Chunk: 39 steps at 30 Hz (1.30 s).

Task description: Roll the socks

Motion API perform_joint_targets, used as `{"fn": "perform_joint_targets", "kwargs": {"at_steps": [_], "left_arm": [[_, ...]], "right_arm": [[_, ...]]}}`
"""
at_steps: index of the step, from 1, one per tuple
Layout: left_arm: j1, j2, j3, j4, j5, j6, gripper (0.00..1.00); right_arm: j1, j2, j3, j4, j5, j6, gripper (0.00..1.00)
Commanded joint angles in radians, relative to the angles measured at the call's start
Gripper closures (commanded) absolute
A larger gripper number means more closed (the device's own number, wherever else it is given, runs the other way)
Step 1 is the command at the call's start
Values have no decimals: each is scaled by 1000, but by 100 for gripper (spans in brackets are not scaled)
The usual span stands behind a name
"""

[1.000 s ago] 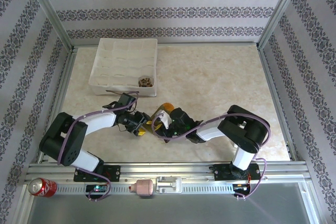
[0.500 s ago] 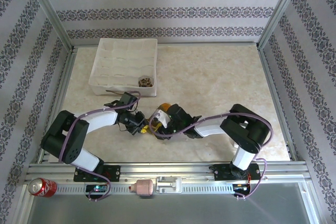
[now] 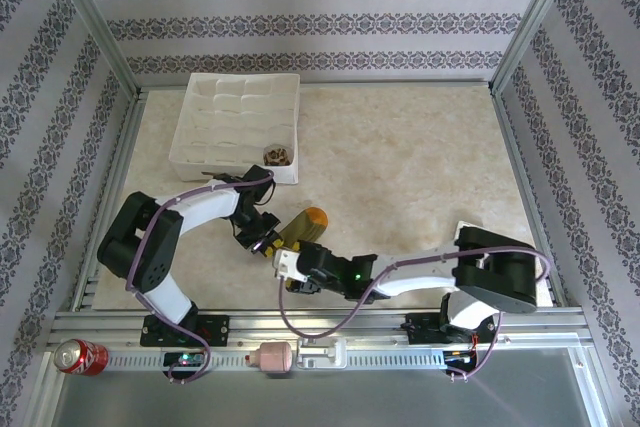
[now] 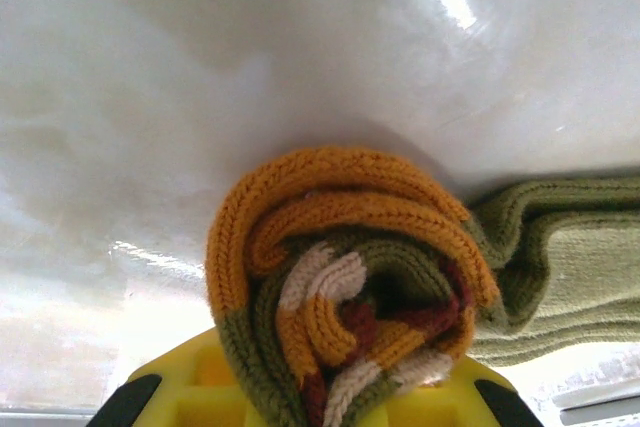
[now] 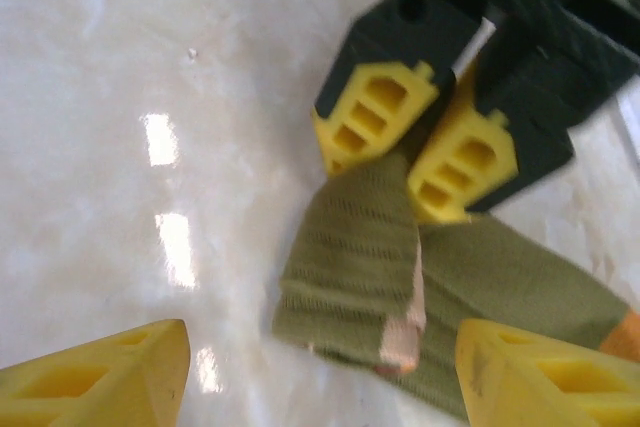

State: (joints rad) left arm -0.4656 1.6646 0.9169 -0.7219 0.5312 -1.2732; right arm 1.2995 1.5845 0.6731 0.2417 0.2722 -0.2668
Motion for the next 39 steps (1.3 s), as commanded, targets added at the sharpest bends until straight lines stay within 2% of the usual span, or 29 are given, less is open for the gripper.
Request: {"fn": "perform_joint_targets", "kwargs": {"at_steps": [1,5,9,12,18,19,20,25,28,30,33,35,39], "left_arm": [[-10,62,-4,-111,-85,-6,100],[-10,74,4,-111,-86,4,100],[-11,75,4,-96,-78,2,100],[-11,72,3,-84,-68,3,100],[-10,32,-2,-72,-66,0,100],[-10,15,-8,-60,-70,-8,99],[-9,-10,-20,-34,-73,-20,93],[-5,-200,-106,137,-121,-97,47],[8,-309,-130,170,-160,-86,28],[14,-381,-152,184,-186,-62,20],[21,-451,-204,253,-158,-29,19],[20,-460,-245,328,-109,-14,23],[7,-427,-299,483,-38,0,31]], "right_arm": [[16,80,80,5,174,-98,31],[18,148,142,-27,236,-141,35],[15,198,140,-44,220,-113,45],[9,236,141,-59,228,-81,60],[-21,226,136,-85,189,-22,100],[-25,216,129,-91,179,-12,100],[-29,207,118,-95,166,2,100],[-87,137,20,-99,-27,139,100],[-150,104,-62,-72,-183,234,100],[-185,97,-103,-52,-271,279,100],[-243,114,-154,1,-421,334,100],[-284,133,-182,51,-506,377,100],[-338,165,-220,126,-578,441,100]]}}
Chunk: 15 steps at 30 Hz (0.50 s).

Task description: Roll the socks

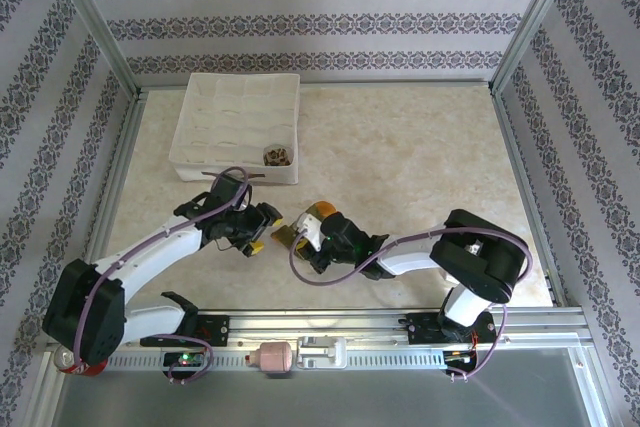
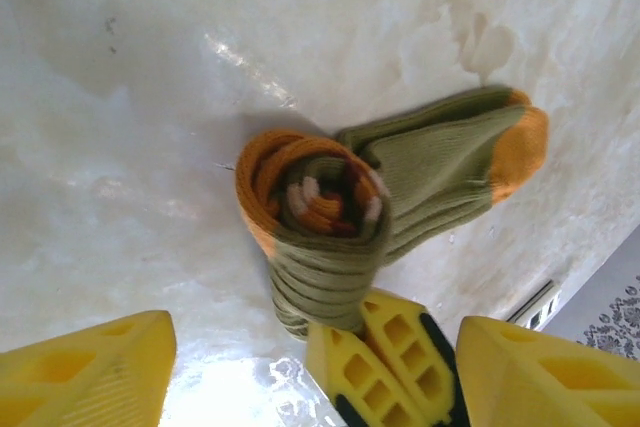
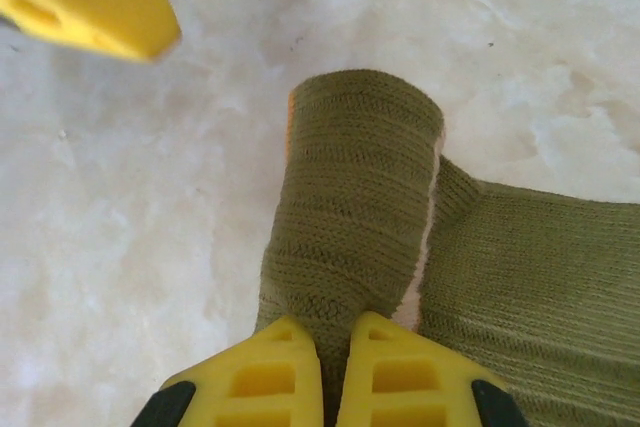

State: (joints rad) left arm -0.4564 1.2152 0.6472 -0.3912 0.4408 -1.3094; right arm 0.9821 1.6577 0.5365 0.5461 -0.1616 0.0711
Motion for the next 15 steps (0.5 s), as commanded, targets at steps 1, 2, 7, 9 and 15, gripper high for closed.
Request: {"fn": "perform_joint_targets", "kwargs": {"at_steps": [1,2,7,9,15], "left_arm": [[-6,44,-27,169,59,51,32],[-12,65,-20,177,62,68,33],[-45,165,6,208,65,121,38],[-56,204,4,238,71,129,41],[-76,308,15,276,51,162,44]], "right_arm": [[-35,103,-88,-169,-160,116,100],[-49,117,-92,-157,-183,130,100],[-102,169,-108,-111,-252,193,100],[-120,179,-123,-76,-264,222,100],[-143,207,-145,-32,-287,268,100]]}}
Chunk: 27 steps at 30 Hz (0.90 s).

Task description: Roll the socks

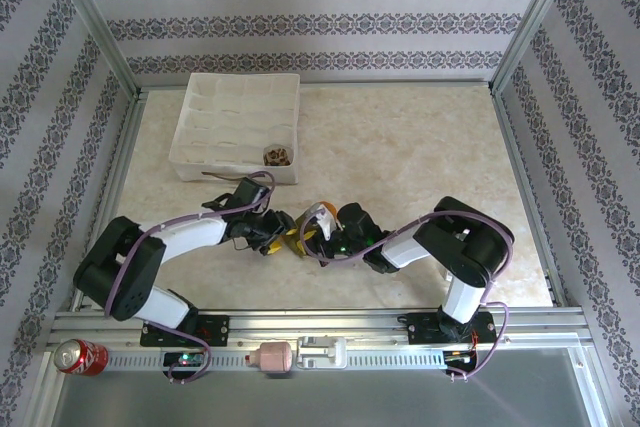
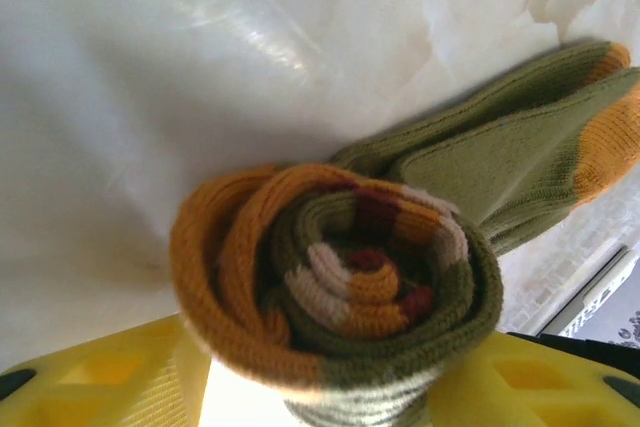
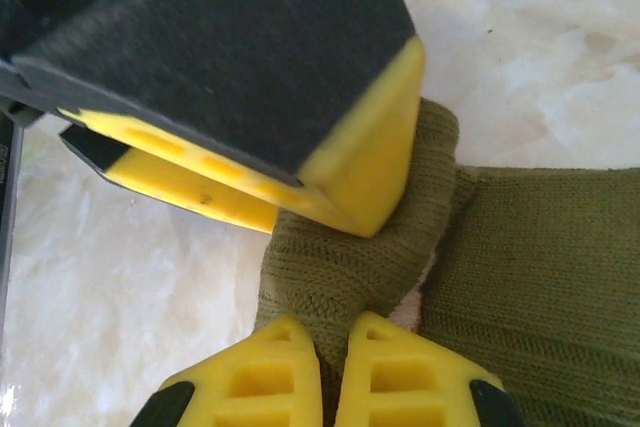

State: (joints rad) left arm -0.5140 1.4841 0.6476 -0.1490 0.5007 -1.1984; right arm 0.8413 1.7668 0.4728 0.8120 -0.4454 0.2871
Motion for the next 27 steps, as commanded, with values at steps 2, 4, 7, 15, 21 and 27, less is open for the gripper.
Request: {"fn": "perform_joint_targets", "kwargs": {"at_steps": [2,4,7,15,21,27], "left_arm": [[-26,87,29,45,-11,65,45],[-39,137,48,35,-13,79,48],[-54,197,55,6,-3,94,61],[-61,157,19,-152,-26,110,100],[-67,126,68,-276,-56,70,100],[-83,163,140,-344,-51,62,100]], "right_arm": [[-2,107,-77,-301,-1,59,100],[-3,108,-74,-305,18,63,100],[-4,85,-65,-329,75,52,100],[22,-119,-11,-453,219,-128,77],[174,-344,6,-561,525,-315,41],[293,-283,100,-609,676,-400,37]]}}
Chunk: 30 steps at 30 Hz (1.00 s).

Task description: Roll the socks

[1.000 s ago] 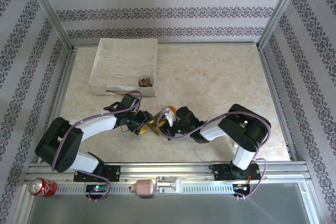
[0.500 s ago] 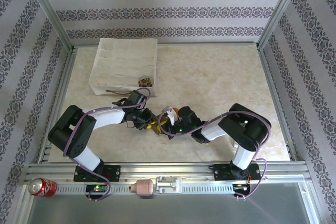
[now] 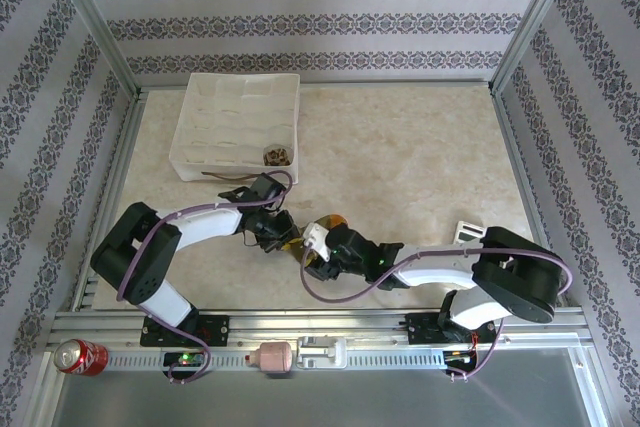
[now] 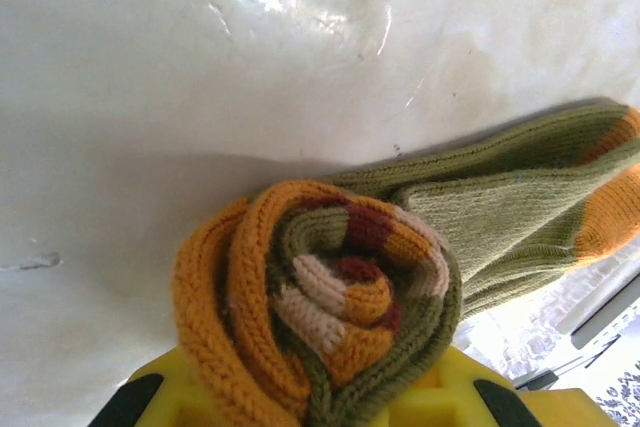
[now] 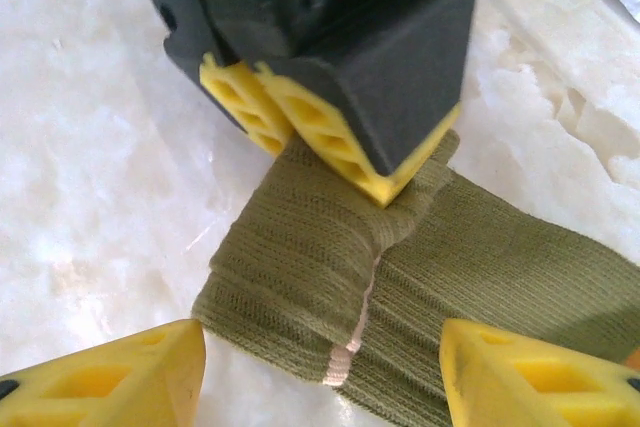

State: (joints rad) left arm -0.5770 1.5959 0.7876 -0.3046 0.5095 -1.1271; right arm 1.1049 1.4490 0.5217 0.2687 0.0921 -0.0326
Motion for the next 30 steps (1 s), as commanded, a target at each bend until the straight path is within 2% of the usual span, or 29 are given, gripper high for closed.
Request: {"fn": "perform_joint_targets", "kwargs": {"at_steps": [1,4,9,12,13,14,17,18,19,21,24,28,30], "left_arm": [[-21,61,9,-189,-54,-7,100],[-25,75,28,-198,-49,-5,100],[-27,85,41,-201,-50,-2,100],[-27,84,48,-204,-47,-2,100],[-27,79,49,-207,-47,-2,100],[-27,73,51,-210,-47,-2,100],[-27,44,61,-231,-50,-3,99],[-27,30,65,-237,-55,-5,94],[-27,17,68,-241,-58,-6,88],[-27,-10,74,-242,-64,-15,71],[-26,-31,89,-240,-60,-20,52],[-25,-57,111,-234,-68,-17,32],[-24,-75,120,-225,-83,-13,28]], "right_arm": [[43,59,75,-68,174,-82,36],[55,124,128,-54,217,-73,35],[55,206,197,-77,207,-53,35],[36,262,205,-106,219,2,42],[26,276,206,-120,218,21,46],[15,287,202,-130,208,38,55],[-8,273,166,-141,181,78,92],[-12,257,143,-135,167,91,99],[-14,245,122,-131,154,105,100],[-28,227,76,-123,103,146,100],[-41,209,1,-81,31,204,100],[-66,203,-63,-37,-30,261,100],[-91,205,-84,-11,-77,281,100]]}}
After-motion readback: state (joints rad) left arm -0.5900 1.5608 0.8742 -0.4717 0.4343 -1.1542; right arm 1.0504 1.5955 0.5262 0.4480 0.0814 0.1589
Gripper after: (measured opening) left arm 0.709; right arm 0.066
